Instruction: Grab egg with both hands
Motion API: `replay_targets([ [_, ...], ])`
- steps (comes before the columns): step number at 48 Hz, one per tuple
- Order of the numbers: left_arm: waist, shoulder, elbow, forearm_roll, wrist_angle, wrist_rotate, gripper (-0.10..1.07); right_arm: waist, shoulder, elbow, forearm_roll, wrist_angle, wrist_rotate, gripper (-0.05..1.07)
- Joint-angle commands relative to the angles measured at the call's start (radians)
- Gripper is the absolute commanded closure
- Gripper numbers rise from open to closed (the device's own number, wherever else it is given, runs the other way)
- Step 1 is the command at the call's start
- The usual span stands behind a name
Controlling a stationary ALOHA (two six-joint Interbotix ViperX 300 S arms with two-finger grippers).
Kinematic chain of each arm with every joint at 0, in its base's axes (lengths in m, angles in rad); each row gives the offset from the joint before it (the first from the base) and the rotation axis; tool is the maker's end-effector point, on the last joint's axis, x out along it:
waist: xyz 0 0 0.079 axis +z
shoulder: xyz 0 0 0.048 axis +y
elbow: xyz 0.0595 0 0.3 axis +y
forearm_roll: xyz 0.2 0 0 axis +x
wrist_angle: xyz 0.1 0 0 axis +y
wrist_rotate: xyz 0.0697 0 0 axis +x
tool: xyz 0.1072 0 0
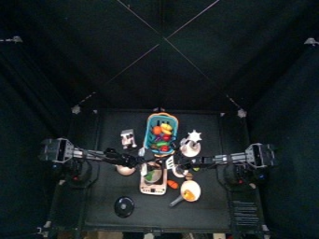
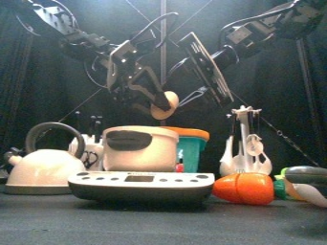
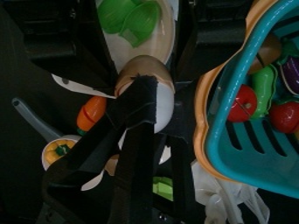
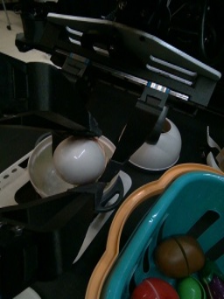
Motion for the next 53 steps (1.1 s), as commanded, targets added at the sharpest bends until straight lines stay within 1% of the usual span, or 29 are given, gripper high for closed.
replay_targets([
  [1,0.006,-0.011,-0.025,0.002,0.000,0.002,0.21,0.003,-0.020,-0.014,-0.003,-0.032,0.000,0.33],
  [10,0.006,-0.011,-0.021,0.002,0.000,0.002,0.21,0.005,-0.021,-0.011,-0.005,-0.061,0.000,0.33],
  [21,0.006,-0.009,-0.020,0.003,0.000,0.002,0.21,0.003,-0.026,-0.002,-0.005,-0.064,0.000,0.32],
  [25,0.006,-0.011,-0.020,0.003,-0.002,0.002,0.21,0.005,-0.028,0.000,-0.005,-0.064,0.002,0.28],
  [31,0.006,-0.011,-0.020,0.003,0.000,0.002,0.21,0.005,-0.028,0.002,-0.002,-0.064,0.000,0.19],
  [35,0.006,-0.011,-0.020,0.003,0.000,0.002,0.21,0.006,-0.029,0.003,0.005,-0.064,0.002,0.16],
  [53,0.008,-0.011,-0.020,0.002,0.000,0.002,0.21,0.005,-0.029,0.012,0.009,-0.041,0.002,0.16],
])
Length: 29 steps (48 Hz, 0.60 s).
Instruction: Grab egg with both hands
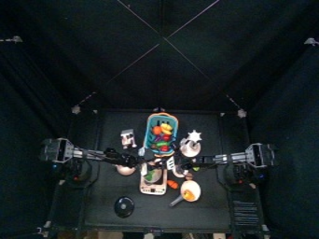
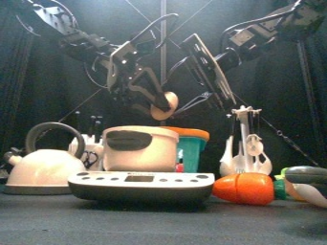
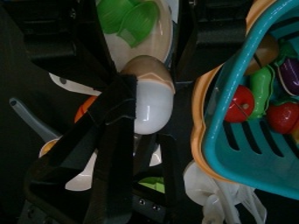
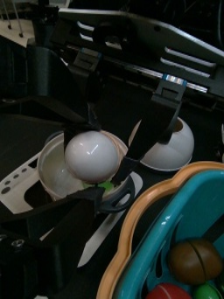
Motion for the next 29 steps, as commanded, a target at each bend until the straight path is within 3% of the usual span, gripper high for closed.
replay_targets([
  [1,0.003,-0.011,-0.020,0.002,-0.003,-0.002,0.21,-0.005,-0.028,-0.009,-0.002,0.011,-0.002,0.16],
  [29,0.003,-0.011,-0.009,0.000,-0.005,-0.002,0.21,-0.006,-0.037,-0.015,-0.008,0.034,-0.002,0.21],
])
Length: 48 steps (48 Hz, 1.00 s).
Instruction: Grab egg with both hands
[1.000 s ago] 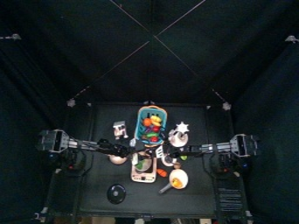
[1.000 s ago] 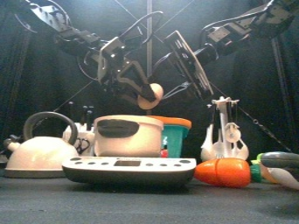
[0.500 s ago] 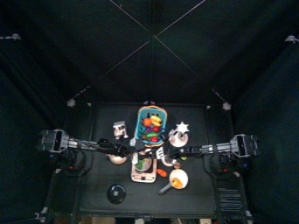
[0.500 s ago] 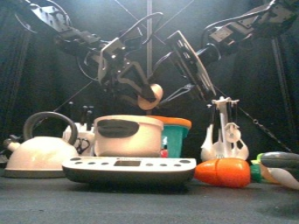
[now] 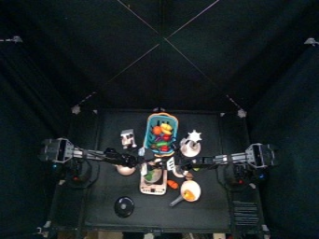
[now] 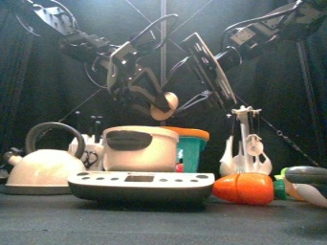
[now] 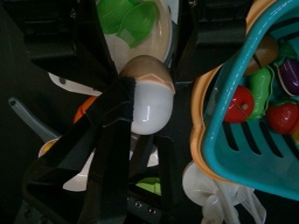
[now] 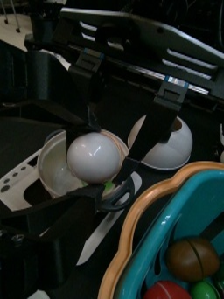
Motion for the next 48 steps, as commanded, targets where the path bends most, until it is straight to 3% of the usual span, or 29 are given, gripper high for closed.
replay_targets([
  [1,0.003,-0.011,-0.009,0.000,-0.003,-0.002,0.21,-0.002,-0.035,-0.017,-0.002,0.008,-0.002,0.22],
  [22,0.005,-0.012,0.002,0.000,-0.003,-0.002,0.21,0.002,-0.048,-0.009,-0.003,0.014,-0.003,0.41],
  [48,0.005,-0.014,-0.002,0.000,-0.003,-0.002,0.21,0.003,-0.049,-0.008,-0.003,0.015,-0.003,0.42],
])
